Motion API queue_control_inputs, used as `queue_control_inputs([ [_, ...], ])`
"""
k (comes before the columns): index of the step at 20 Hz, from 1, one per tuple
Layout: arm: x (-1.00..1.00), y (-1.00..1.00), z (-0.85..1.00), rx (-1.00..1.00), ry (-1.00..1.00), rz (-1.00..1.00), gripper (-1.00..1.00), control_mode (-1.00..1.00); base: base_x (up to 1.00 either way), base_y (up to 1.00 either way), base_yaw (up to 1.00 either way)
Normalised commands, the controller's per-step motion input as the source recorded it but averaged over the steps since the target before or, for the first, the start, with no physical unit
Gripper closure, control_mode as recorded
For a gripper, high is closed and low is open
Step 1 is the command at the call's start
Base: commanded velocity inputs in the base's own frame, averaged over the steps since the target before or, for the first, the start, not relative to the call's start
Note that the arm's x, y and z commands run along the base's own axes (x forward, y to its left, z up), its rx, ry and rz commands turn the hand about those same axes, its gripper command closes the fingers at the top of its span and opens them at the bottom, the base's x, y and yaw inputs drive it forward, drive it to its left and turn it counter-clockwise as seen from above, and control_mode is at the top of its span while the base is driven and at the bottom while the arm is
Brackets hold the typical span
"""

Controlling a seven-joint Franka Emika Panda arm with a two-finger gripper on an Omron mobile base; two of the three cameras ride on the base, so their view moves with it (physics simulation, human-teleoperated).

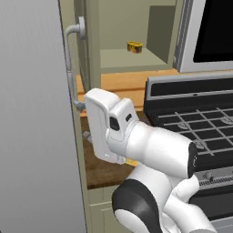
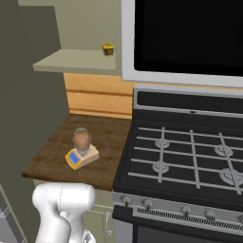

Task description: Pick the honey bottle and place it on the digital scale for weighing, and close the cabinet.

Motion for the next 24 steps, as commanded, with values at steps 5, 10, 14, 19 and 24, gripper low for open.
queue_control_inputs([
  [5,0.79,-0.11,-0.04,0.00,0.00,-0.11,-1.00,-1.00,0.00,0.00,0.00],
  [10,0.21,-0.90,0.00,0.00,0.00,-0.20,-1.00,-1.00,0.00,0.00,0.00],
  [14,0.30,-1.00,0.00,0.00,0.00,-0.23,-1.00,-1.00,0.00,0.00,0.00],
  [19,0.59,-1.00,-0.01,0.00,0.00,-0.24,-1.00,-1.00,0.00,0.00,0.00],
  [24,0.65,-0.95,0.00,0.04,0.00,-0.16,-1.00,-1.00,0.00,0.00,0.00],
])
